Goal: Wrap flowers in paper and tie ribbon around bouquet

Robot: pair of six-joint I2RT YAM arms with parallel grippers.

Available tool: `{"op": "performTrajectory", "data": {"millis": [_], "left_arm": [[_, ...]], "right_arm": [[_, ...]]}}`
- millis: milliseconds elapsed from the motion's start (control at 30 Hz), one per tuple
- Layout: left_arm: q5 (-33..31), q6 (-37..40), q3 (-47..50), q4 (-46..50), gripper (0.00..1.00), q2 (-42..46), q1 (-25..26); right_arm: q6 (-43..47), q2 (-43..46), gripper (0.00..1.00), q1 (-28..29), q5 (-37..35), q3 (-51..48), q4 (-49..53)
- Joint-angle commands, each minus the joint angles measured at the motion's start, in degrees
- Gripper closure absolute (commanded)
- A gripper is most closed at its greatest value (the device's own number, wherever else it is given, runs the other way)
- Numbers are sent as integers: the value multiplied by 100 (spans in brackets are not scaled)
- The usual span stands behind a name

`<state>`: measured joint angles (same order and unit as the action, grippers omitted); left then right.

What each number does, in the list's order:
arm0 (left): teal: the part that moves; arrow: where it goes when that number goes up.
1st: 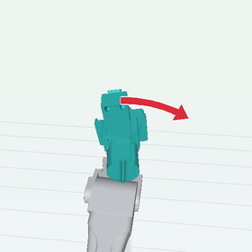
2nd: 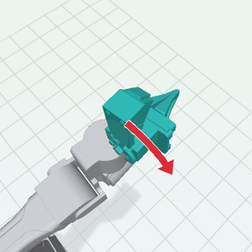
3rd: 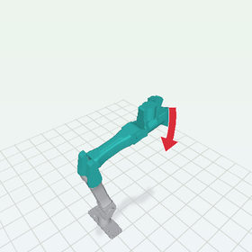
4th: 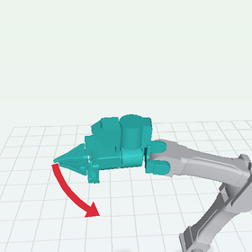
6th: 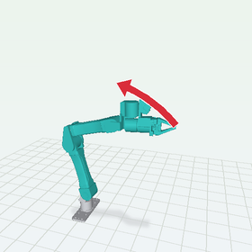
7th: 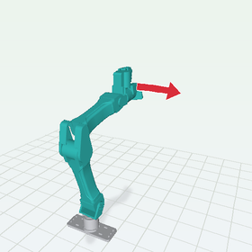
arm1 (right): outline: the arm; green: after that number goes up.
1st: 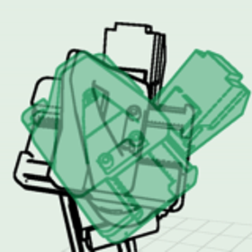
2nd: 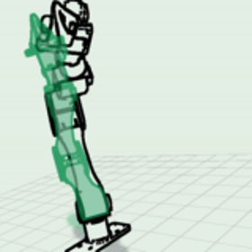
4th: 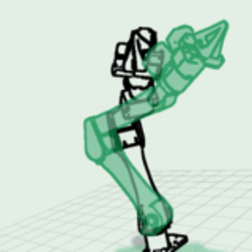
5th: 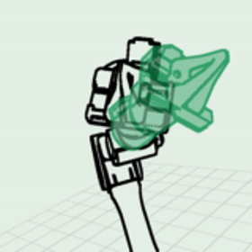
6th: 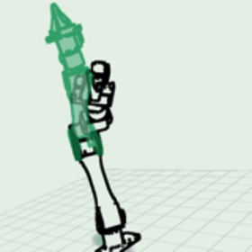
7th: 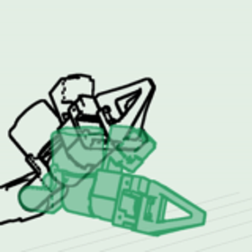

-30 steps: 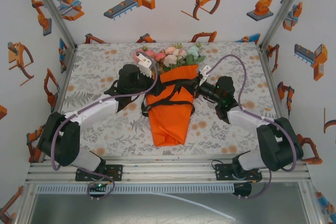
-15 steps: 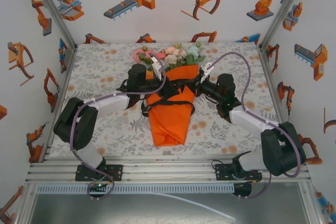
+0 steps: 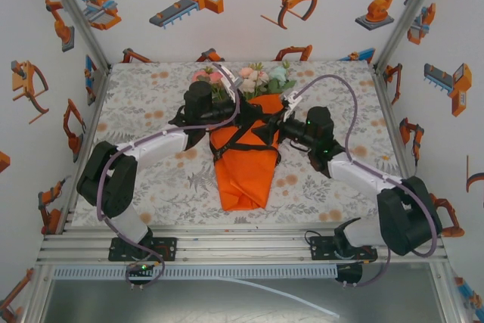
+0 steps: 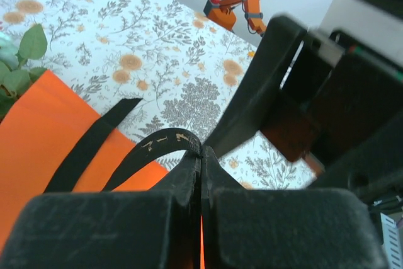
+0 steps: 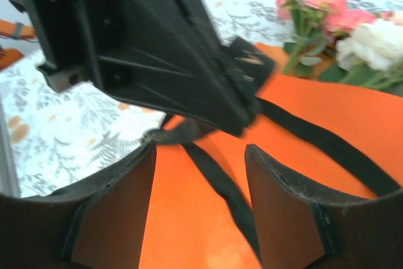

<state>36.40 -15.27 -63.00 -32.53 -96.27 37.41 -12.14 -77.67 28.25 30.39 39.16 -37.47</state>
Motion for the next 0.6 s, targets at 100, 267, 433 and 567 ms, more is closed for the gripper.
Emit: {"op": "performTrajectory", "data": {"millis": [100,267,433,567], "left_arm": [[-123,-356,-174,-234,100,73,64],[-121,-345,-148,-211,100,187,69],[-298,-439,-98,-303,98,284,65],[-756,-430,-18,-201,63,539,-9]], "right_arm": [[-1286,-612,44,207,-754,-41,-1778],[-1337,-767,47,216,-736,47,-2052],[-1447,-875,85,216,-486,103,-2177],[-1343,-723,100,216,-547,-24,-2191]]}}
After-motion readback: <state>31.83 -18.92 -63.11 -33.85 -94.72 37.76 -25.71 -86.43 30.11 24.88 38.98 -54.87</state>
